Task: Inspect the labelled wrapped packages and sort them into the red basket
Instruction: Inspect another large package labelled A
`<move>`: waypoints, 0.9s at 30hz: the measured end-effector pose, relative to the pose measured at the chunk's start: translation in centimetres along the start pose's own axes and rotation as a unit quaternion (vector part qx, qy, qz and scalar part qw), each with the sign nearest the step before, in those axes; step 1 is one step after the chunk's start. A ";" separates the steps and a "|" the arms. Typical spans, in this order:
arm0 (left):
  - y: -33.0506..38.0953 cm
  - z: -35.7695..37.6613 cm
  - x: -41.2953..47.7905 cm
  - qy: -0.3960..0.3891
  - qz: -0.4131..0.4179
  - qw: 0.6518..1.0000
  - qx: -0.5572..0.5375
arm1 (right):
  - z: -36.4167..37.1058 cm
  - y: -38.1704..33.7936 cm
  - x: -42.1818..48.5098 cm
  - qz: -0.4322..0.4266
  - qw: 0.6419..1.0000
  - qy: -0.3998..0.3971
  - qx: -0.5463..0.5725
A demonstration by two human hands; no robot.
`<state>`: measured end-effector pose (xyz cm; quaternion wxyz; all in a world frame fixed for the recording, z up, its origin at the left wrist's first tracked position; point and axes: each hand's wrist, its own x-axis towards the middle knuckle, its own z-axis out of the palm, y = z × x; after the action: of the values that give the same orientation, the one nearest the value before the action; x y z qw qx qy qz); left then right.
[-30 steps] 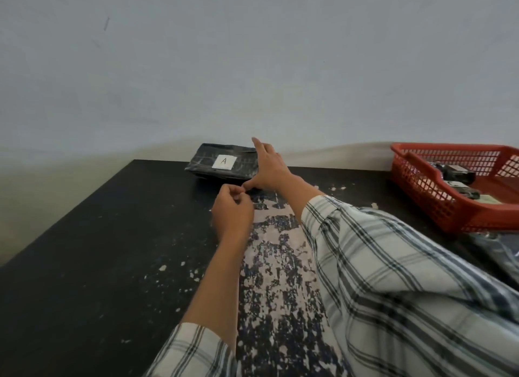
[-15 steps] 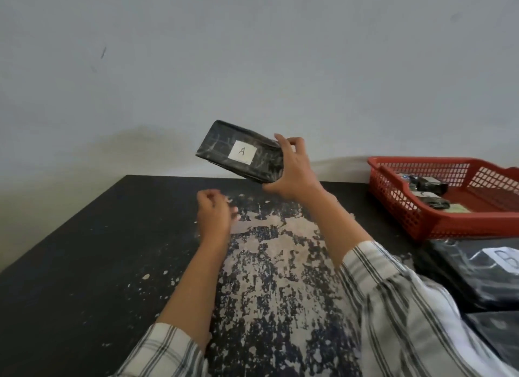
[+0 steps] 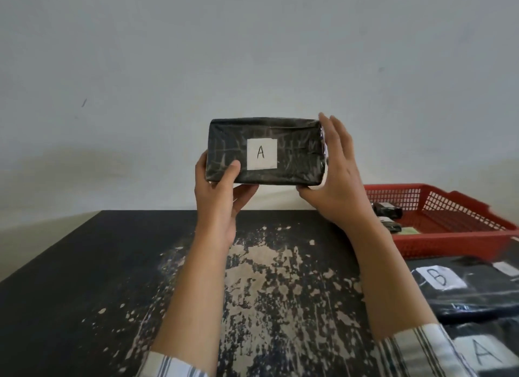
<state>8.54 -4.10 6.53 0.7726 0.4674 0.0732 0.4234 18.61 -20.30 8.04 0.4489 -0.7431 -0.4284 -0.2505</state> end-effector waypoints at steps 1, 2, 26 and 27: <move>-0.2 0.5 -0.2 0.002 0.006 1.000 -0.008 | -0.2 0.3 -0.2 0.035 0.999 0.007 0.019; -0.4 1.0 -0.5 0.005 0.013 1.000 -0.014 | -0.5 0.6 -0.5 0.069 0.997 0.000 0.046; -0.2 1.4 -1.4 -0.027 0.120 0.953 0.278 | -0.2 -0.1 -1.8 0.169 0.970 0.071 0.158; -0.2 1.4 -1.4 -0.025 0.123 0.952 0.280 | -0.2 -0.2 -1.8 0.172 0.969 0.071 0.164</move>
<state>8.50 -6.05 6.72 0.5543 0.6809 0.1118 0.4655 17.53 -21.17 6.80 0.6306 -0.7021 -0.2959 -0.1478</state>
